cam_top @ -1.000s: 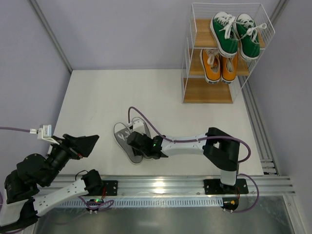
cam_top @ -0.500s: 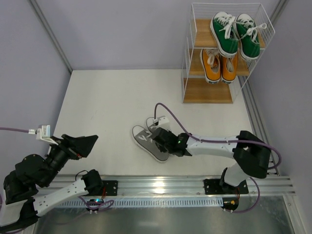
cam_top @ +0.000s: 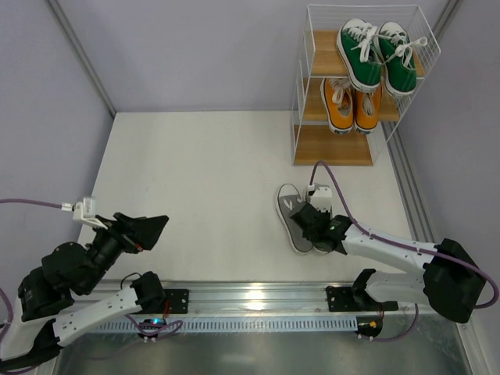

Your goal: Place and organize the shoes onto the shoe shelf

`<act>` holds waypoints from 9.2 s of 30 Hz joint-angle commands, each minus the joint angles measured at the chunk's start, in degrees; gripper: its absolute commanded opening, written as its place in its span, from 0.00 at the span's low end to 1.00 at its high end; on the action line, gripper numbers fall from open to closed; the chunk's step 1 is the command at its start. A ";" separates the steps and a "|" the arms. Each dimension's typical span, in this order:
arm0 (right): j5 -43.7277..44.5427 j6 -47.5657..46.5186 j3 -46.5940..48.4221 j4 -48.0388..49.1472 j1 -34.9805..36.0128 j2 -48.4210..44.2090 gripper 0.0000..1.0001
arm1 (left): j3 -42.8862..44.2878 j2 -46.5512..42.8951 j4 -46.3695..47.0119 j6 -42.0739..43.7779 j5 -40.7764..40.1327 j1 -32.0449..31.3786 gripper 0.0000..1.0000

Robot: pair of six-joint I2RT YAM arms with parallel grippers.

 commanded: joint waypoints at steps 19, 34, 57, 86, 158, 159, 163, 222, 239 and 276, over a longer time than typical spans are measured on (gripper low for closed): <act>-4.49 -10.25 -10.18 28.09 -8.10 0.34 0.58 | 1.40 2.48 1.14 1.17 0.81 -0.07 1.00; 3.59 -5.24 -16.85 34.44 -7.57 -4.65 0.04 | 3.25 3.89 -1.15 1.52 0.81 -0.07 1.00; -2.28 -31.60 -1.92 49.35 -30.50 2.78 0.04 | -3.08 8.46 9.05 2.05 1.78 -0.07 1.00; -17.23 -35.38 20.76 59.57 -41.85 29.61 0.05 | -3.52 15.05 11.95 2.31 -2.97 -0.07 1.00; -19.25 -11.83 26.48 13.84 -48.26 30.14 0.04 | -4.22 6.61 8.70 1.69 -1.91 -0.07 1.00; -19.86 -11.92 26.13 14.73 -48.26 29.70 0.04 | -4.22 6.70 8.96 1.87 -1.91 -0.07 1.00; -22.15 -11.74 24.02 17.98 -48.26 26.99 0.04 | -4.31 7.23 9.31 2.22 -1.91 -0.07 1.00; -27.43 18.41 15.05 33.90 -57.66 28.12 0.04 | -3.08 6.62 6.41 1.17 -1.65 -0.07 1.00; -33.04 15.68 4.09 29.50 -58.28 20.84 0.04 | -4.57 5.21 6.85 1.43 -2.71 -0.07 1.00; -34.10 27.99 14.27 34.52 -49.93 29.53 0.04 | -3.25 5.56 5.71 1.61 -2.88 -0.08 1.00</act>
